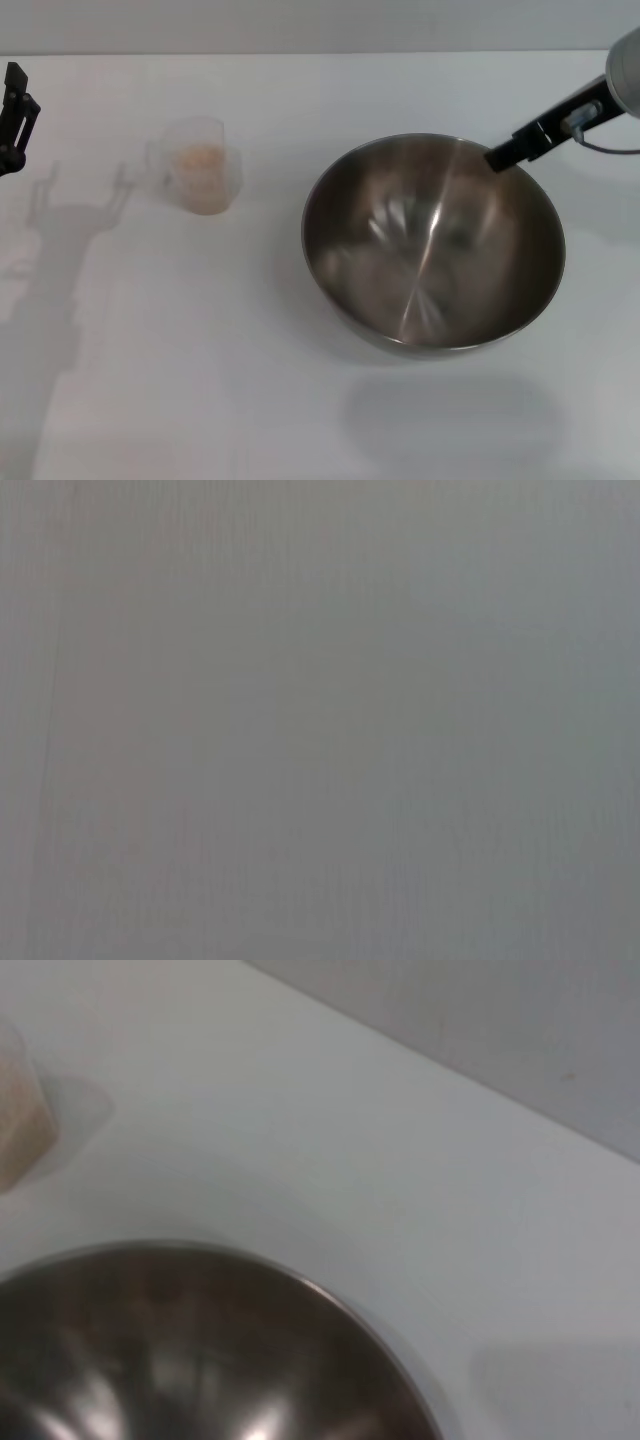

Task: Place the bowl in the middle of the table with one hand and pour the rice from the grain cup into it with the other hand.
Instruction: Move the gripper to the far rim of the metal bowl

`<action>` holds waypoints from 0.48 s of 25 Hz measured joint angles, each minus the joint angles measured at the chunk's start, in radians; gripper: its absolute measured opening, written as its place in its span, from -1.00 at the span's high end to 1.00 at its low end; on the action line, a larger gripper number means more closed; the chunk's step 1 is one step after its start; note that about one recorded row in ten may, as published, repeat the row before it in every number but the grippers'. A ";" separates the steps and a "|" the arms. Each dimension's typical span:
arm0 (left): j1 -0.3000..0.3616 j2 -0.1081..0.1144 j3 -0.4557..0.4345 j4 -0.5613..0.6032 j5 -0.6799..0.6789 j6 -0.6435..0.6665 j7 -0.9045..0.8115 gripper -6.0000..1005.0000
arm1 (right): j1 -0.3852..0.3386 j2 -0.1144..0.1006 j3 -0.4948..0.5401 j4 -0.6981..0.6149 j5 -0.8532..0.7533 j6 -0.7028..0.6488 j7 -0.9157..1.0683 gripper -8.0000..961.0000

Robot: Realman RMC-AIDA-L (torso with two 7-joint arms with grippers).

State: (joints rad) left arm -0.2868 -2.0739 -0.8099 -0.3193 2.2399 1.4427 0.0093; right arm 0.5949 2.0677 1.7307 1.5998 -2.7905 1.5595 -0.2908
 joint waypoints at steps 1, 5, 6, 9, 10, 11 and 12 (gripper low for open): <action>0.000 0.000 0.000 -0.001 0.001 0.000 0.000 -0.65 | -0.001 0.001 0.002 -0.011 0.000 -0.003 -0.006 -0.57; -0.001 -0.001 0.000 -0.001 0.001 0.001 0.000 -0.65 | -0.002 0.005 0.006 -0.062 0.000 -0.023 -0.022 -0.57; -0.001 -0.001 0.000 -0.001 0.001 0.001 0.000 -0.65 | -0.002 0.005 0.005 -0.073 0.000 -0.029 -0.024 -0.57; -0.002 -0.001 0.000 -0.001 0.002 0.001 0.000 -0.65 | -0.002 0.005 0.000 -0.115 0.004 -0.049 -0.031 -0.57; -0.001 -0.002 0.000 -0.001 0.002 0.001 0.000 -0.65 | -0.002 0.005 0.000 -0.125 0.006 -0.053 -0.033 -0.57; -0.002 -0.002 0.000 -0.001 0.002 0.001 0.000 -0.65 | -0.002 0.006 0.000 -0.137 0.006 -0.059 -0.036 -0.57; -0.002 -0.002 0.000 -0.001 0.002 0.001 0.000 -0.65 | -0.001 0.006 -0.001 -0.150 0.009 -0.066 -0.038 -0.57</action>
State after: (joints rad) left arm -0.2884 -2.0754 -0.8100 -0.3206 2.2421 1.4435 0.0094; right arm 0.5934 2.0742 1.7299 1.4494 -2.7816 1.4933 -0.3284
